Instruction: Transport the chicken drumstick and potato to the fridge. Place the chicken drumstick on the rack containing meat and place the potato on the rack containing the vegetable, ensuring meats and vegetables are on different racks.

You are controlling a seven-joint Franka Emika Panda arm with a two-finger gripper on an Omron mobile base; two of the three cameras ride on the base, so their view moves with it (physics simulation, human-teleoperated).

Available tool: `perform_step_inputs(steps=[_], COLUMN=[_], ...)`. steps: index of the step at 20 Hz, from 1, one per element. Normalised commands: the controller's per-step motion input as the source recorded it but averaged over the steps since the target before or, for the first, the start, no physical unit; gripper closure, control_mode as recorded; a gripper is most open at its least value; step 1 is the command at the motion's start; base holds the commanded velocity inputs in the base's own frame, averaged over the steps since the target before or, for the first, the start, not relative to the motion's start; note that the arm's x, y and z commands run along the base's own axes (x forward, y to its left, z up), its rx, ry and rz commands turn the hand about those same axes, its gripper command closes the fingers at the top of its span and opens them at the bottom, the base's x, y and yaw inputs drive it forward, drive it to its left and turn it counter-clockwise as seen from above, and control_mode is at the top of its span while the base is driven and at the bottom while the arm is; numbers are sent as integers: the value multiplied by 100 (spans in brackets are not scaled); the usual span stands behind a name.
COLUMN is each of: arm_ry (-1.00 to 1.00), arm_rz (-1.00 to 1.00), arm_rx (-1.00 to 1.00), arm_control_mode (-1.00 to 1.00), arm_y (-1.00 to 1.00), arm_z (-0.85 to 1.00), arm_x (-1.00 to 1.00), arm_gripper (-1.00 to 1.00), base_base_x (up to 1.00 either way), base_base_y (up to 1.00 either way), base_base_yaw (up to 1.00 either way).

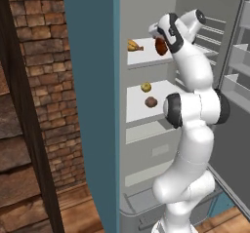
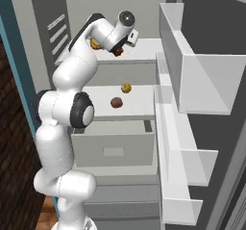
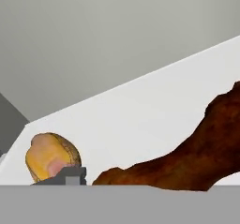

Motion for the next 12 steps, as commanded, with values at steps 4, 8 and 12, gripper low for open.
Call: perform_step_inputs(steps=[4,8,12], arm_ry=[0,1,0], arm_rz=[1,0,0], arm_rx=[0,-1,0], arm_control_mode=[-100,-100,-100], arm_y=[0,1,1], arm_z=[-36,-32,-14], arm_x=[64,52,36], arm_gripper=[-100,-100,-100], base_base_x=[0,0,0], base_base_y=[0,0,0], base_base_yaw=[0,0,0])
